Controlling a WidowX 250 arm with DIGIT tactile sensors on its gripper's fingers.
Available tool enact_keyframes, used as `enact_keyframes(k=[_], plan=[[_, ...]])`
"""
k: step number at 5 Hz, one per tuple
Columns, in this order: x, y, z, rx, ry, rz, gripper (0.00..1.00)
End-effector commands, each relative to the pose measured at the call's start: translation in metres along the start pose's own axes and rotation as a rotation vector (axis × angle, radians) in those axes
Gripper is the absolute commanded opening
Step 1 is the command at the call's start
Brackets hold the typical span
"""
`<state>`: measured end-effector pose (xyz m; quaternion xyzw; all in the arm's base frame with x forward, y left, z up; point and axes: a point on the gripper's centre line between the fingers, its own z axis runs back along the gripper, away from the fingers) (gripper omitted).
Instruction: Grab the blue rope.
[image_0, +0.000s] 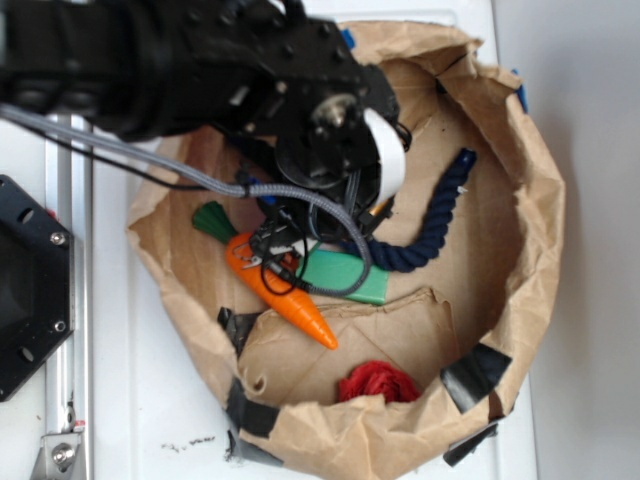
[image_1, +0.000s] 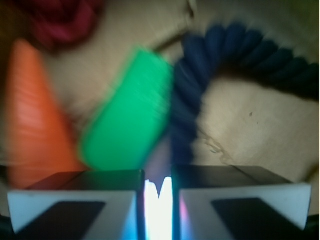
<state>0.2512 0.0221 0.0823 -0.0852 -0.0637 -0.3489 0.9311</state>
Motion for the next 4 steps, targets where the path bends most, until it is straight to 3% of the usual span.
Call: enact_keyframes(k=[1,3,4], plan=[[0.029,0.016,0.066,0.062,-0.090,0.100,0.00],[0.026,0.018,0.081,0.044,-0.112,0.140,0.00],[0.023,0.018,0.075,0.062,-0.098,0.098,1.00]])
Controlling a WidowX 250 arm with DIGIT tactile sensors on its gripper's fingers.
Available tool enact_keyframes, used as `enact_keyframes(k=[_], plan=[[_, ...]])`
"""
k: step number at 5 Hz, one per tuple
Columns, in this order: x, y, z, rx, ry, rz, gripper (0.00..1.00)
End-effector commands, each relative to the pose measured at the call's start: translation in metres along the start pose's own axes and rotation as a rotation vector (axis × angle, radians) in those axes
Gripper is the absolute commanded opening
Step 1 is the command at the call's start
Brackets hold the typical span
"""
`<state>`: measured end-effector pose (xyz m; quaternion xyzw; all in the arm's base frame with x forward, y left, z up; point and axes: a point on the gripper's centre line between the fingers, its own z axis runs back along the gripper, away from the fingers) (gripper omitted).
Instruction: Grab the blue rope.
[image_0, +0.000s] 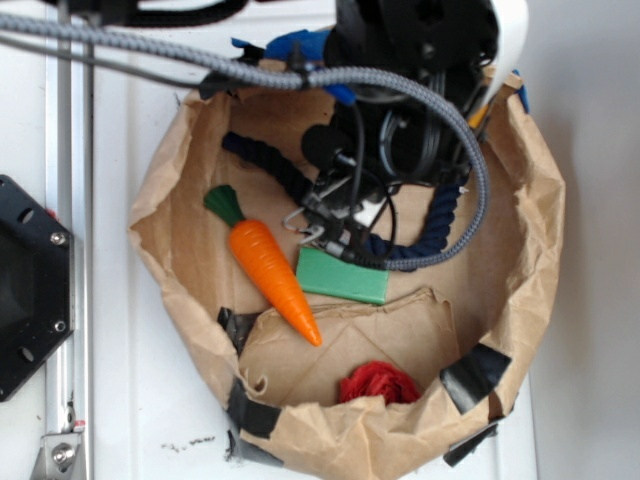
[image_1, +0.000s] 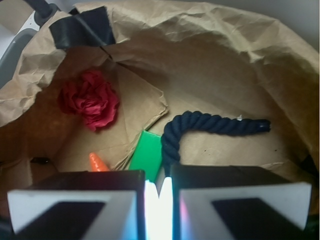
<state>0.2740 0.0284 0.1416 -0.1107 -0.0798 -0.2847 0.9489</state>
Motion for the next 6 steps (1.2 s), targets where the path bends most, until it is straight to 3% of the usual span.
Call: enact_keyframes(k=[1,2,4,6], plan=[[0.002,0.001,0.009,0.086,-0.058,-0.001,1.00],[0.006,-0.002,0.002,0.062,-0.104,0.088,1.00],[0.014,-0.003,-0.031,0.070,-0.082,0.159,1.00],[0.030,0.007,-0.056,0.056,-0.017,0.210,1.00]])
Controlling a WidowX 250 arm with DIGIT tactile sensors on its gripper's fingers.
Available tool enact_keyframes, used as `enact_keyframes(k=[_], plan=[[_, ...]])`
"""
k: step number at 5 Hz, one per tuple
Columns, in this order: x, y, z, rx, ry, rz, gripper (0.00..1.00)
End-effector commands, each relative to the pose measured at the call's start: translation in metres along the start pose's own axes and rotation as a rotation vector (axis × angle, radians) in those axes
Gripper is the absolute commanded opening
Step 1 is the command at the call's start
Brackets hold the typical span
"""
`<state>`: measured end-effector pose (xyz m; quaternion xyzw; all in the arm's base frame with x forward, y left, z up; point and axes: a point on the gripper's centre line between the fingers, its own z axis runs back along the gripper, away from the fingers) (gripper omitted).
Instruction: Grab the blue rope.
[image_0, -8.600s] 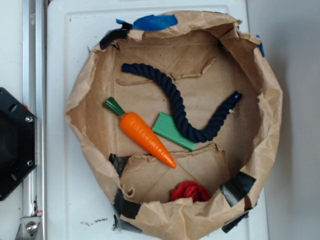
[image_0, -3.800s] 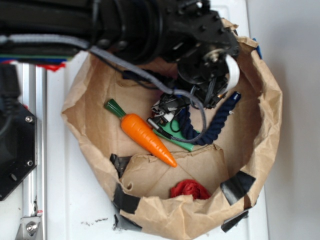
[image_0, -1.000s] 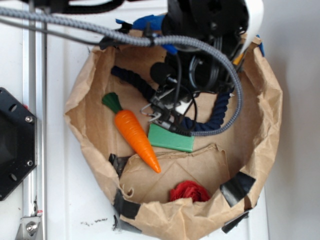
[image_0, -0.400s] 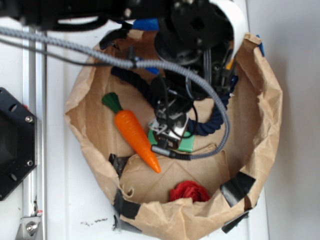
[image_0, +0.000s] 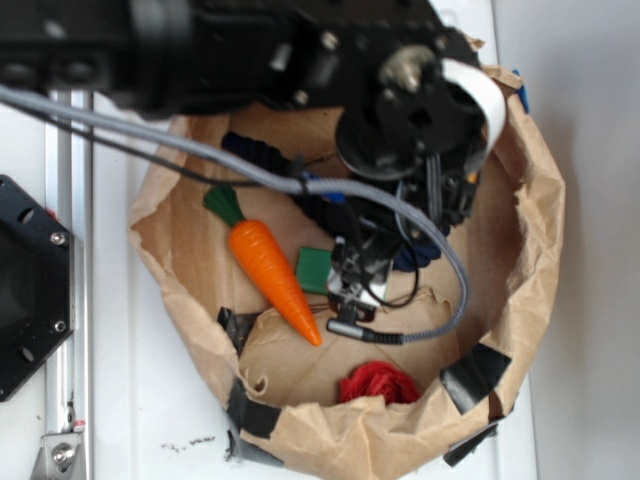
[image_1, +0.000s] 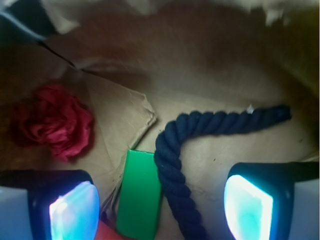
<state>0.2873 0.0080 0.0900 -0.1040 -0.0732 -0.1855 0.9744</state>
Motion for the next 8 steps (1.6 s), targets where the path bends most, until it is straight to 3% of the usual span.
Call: enact_keyframes(k=[1,4,5,6,8], plan=[[0.024,0.008,-0.012,0.019,-0.004,0.021,1.00],[0.014,0.012,-0.042,0.038,0.028,0.025,1.00],[0.007,0.000,-0.053,0.039,0.048,0.028,1.00],[0.005,-0.005,-0.056,0.043,0.040,0.040,0.00],[0.003,-0.006,-0.059,0.049,0.038,0.047,0.00]])
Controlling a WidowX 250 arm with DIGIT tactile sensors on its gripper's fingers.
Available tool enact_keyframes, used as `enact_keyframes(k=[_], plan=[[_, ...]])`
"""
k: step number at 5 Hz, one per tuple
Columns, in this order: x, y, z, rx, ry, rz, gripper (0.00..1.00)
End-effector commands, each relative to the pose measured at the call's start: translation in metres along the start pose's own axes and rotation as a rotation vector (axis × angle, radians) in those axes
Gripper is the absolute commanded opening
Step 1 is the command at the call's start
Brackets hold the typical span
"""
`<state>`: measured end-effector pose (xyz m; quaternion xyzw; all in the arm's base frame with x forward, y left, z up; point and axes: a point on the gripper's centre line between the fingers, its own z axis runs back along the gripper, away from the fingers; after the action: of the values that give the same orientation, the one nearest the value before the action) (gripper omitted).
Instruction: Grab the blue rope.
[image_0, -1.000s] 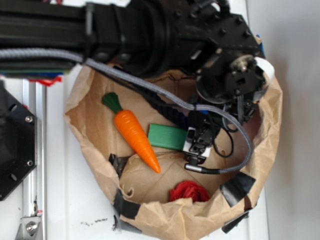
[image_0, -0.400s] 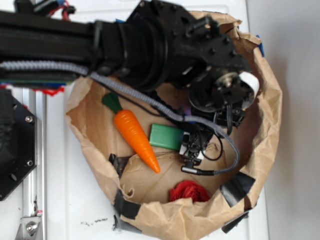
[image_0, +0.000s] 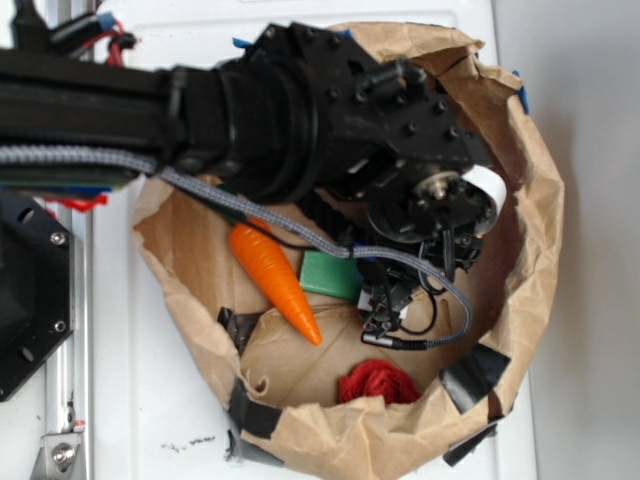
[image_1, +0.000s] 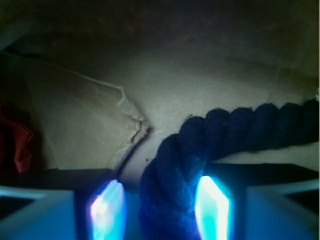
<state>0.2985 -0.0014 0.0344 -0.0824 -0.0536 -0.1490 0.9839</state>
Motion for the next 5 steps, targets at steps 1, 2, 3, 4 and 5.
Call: enact_keyframes(k=[1,2,3,4,5], plan=[[-0.005,-0.015,-0.002,0.008,-0.006,-0.030,0.00],[-0.015,-0.031,-0.005,0.004,-0.012,-0.035,0.00],[-0.016,-0.029,-0.002,-0.004,-0.017,-0.035,0.00],[-0.017,-0.030,0.009,-0.027,-0.017,-0.031,0.00],[-0.016,-0.029,0.041,-0.047,-0.059,-0.015,0.00]])
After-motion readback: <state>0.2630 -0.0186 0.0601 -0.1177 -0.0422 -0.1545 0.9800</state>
